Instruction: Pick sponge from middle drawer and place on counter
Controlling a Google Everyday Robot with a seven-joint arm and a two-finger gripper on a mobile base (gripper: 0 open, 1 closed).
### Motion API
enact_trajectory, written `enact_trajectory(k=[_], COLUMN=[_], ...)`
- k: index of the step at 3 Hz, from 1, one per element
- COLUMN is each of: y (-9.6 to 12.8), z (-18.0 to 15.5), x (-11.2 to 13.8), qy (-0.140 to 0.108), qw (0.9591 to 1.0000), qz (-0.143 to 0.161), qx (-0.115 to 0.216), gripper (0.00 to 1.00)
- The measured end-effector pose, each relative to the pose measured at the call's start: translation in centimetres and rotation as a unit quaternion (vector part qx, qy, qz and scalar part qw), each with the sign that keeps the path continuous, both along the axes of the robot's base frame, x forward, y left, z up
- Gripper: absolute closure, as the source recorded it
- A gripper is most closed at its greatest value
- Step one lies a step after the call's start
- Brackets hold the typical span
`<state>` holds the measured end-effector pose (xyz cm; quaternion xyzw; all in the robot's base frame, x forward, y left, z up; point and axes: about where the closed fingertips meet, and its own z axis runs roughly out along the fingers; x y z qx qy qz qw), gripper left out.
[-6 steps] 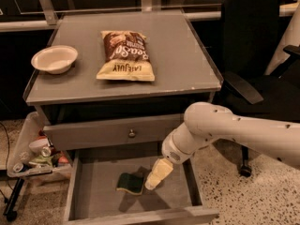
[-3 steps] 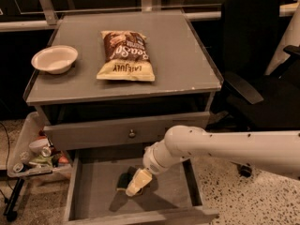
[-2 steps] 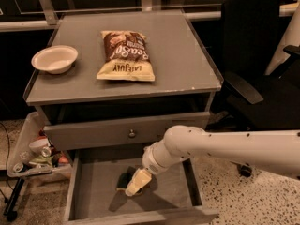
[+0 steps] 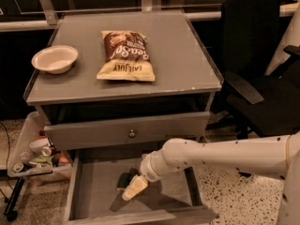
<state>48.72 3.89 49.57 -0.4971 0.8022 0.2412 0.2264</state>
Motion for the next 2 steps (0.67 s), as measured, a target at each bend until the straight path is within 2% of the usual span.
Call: enact_trajectory(k=[1, 2], y=[0.25, 0.3], z=[-3.61, -3.77], x=[0.96, 0.89], qy=[-0.011, -0.01], qw=[0.9999, 0.9999], qz=[-0.008, -0.008], qx=[0.009, 0.01], gripper=[0.0, 0.0])
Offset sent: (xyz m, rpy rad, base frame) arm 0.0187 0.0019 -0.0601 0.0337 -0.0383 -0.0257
